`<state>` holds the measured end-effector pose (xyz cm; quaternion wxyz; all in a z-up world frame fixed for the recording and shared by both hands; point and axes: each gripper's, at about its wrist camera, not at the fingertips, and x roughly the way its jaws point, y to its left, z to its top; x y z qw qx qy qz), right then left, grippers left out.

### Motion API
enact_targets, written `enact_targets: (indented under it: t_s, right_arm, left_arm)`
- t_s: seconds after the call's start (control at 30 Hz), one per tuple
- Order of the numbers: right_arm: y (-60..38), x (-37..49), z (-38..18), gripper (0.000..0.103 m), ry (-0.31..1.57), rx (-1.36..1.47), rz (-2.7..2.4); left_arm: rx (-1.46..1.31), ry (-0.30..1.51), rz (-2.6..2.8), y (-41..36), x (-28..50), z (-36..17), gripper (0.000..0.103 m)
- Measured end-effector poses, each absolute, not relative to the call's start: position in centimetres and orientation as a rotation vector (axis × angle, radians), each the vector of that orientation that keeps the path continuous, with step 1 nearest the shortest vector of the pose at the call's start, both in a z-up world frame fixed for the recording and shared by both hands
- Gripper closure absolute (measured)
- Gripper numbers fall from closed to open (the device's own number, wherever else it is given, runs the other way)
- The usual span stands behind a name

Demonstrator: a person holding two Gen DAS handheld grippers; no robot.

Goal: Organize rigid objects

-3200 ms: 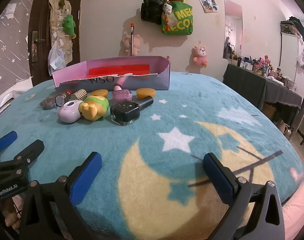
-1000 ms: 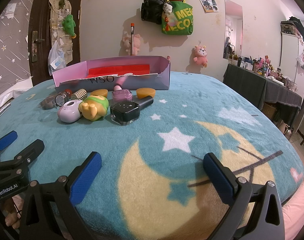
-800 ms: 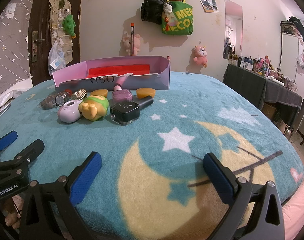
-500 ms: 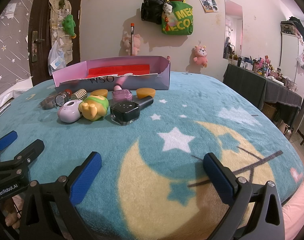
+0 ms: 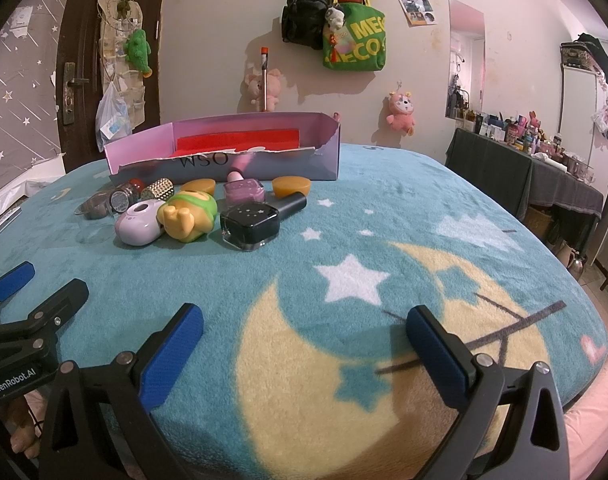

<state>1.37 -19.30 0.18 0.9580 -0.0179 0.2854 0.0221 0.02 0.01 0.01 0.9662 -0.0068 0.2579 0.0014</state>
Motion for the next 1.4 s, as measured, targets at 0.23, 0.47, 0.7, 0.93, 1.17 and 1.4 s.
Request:
enact_targets:
  t_s: [0.23, 0.47, 0.7, 0.93, 1.17, 1.4]
  right_arm:
    - [-19.3, 1.5, 0.2, 0.000, 0.588, -0.033, 0.051]
    - [-20.3, 3.2, 1.5, 0.000, 0.634, 0.004, 0.079]
    - [-20.4, 5.1, 2.7, 0.000, 0.668, 0.011, 0.084]
    - [-20.3, 7.9, 3.6, 0.000, 0.743, 0.019, 0.082]
    - [-19.8, 10.7, 4.3, 0.000, 0.797, 0.048, 0.074]
    - [-18.8, 13.0, 3.7, 0.000, 0.868, 0.046, 0.043]
  left_arm:
    - [-0.016, 0.555, -0.005, 0.0, 0.5, 0.5, 0.000]
    - [-0.049, 0.574, -0.026, 0.8, 1.6, 2.1, 0.000]
    - [-0.046, 0.614, -0.027, 1.7, 4.2, 3.9, 0.000]
    - [-0.032, 0.663, -0.041, 2.7, 6.0, 4.2, 0.000]
    - [-0.015, 0.713, -0.067, 3.3, 7.7, 3.9, 0.000]
    - [0.000, 0.754, -0.091, 3.9, 9.0, 3.8, 0.000]
